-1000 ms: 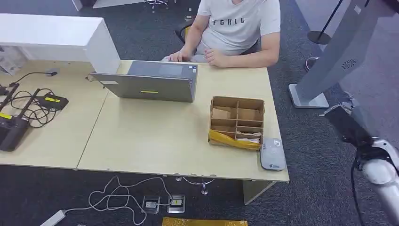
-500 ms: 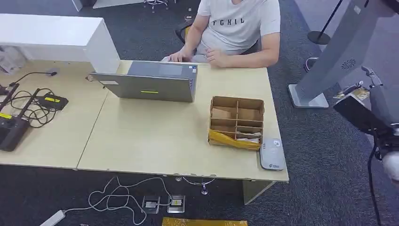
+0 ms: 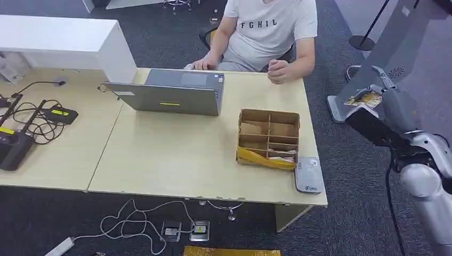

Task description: Pass the card to the sensor for recognition and then transmit it.

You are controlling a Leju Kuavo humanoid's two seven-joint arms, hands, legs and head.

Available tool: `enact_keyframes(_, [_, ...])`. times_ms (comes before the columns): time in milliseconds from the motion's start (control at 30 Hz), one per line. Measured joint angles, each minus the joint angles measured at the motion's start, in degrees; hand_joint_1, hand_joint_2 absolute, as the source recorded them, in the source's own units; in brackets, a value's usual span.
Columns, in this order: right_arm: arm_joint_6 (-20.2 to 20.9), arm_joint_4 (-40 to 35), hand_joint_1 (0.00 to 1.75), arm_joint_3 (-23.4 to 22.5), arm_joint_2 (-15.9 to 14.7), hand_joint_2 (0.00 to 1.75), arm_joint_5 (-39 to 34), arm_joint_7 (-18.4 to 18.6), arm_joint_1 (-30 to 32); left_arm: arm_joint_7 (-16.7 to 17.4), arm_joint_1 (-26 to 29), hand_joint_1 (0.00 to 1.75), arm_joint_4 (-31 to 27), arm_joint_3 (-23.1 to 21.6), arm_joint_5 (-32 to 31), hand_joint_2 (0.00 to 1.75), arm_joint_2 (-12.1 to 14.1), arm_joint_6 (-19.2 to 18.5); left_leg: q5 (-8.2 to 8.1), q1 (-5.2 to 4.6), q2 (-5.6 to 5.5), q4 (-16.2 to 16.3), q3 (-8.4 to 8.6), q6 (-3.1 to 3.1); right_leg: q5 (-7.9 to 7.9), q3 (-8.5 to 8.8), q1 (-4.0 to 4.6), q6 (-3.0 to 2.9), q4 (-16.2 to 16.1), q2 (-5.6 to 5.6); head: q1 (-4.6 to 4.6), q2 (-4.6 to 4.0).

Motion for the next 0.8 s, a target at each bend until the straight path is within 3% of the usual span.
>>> enact_keyframes(400, [-2.7, 6.1, 1.75, 4.9, 6.7, 1.75, 2.8, -1.8, -5.9, -0.7, -0.1, 0.00, 0.0, -1.4, -0.3, 0.00, 0.0, -0.6, 0.00, 0.00, -0.03, 0.0, -0.02, 0.00, 0.00, -0.01, 0.00, 0.00, 0.0, -0.03, 0.02, 0.00])
enact_keyframes(800, [-3.4, 13.0, 1.75, 7.6, 10.5, 1.75, 4.1, -3.1, -8.1, -0.2, -0.1, 0.00, 0.0, -2.1, -0.3, 0.00, 0.0, -0.6, 0.00, 0.00, -0.04, 0.0, -0.03, 0.00, 0.00, -0.03, 0.01, 0.00, 0.0, -0.05, 0.02, 0.00])
